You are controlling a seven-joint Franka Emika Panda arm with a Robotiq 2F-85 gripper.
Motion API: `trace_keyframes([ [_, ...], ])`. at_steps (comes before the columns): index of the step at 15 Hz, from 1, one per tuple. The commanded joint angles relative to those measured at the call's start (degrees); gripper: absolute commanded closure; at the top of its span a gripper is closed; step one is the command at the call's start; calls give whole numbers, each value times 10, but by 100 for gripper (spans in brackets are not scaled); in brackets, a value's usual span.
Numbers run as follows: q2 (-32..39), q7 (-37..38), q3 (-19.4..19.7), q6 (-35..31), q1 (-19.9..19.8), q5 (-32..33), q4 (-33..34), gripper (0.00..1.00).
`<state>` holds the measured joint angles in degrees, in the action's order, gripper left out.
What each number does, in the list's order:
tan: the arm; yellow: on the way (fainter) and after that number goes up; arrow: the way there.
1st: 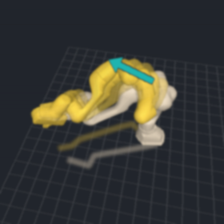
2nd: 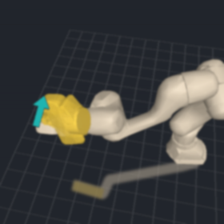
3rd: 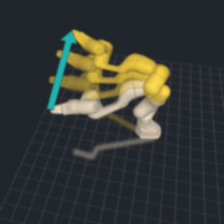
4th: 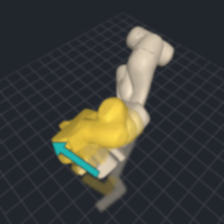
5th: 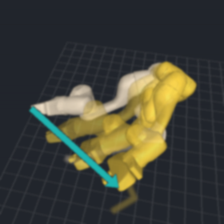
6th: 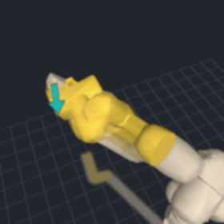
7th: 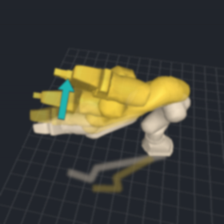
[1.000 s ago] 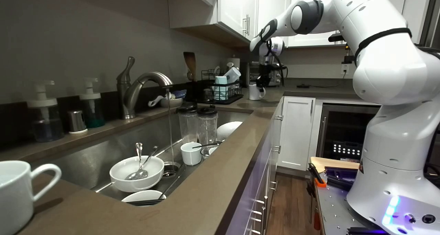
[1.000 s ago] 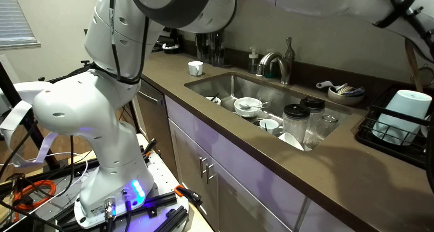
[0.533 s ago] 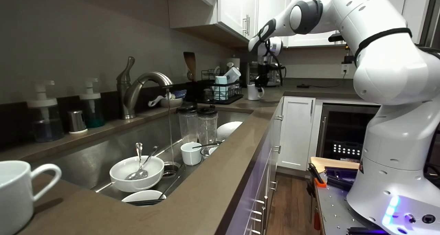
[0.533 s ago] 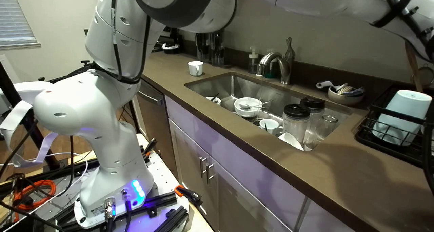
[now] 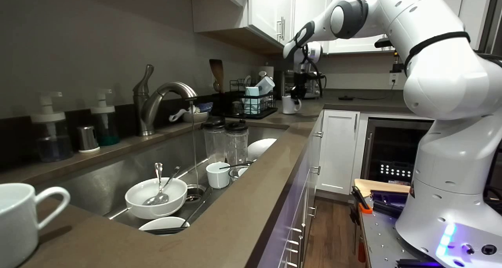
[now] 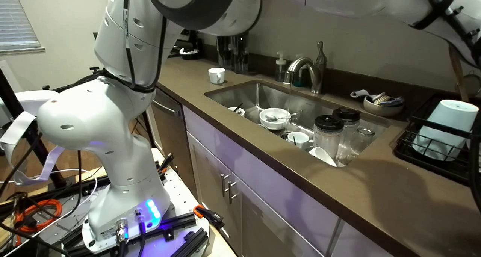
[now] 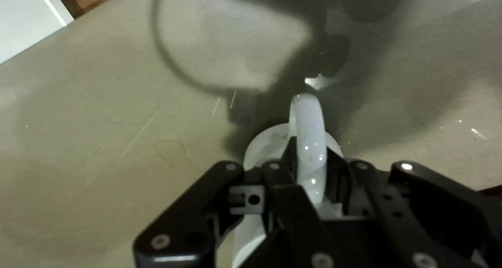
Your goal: Take the white mug on the right side of the counter, put some water in it and place it next to the white mug on the left
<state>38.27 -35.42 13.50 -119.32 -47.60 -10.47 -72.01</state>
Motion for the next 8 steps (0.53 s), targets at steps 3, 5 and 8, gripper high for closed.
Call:
trace_keyframes([
  [3, -30, 5, 12, -8, 11, 14, -24, 94],
  [5, -33, 6, 15, -7, 13, 15, -26, 94],
  [8, -40, 8, 20, -7, 21, 15, -35, 94],
])
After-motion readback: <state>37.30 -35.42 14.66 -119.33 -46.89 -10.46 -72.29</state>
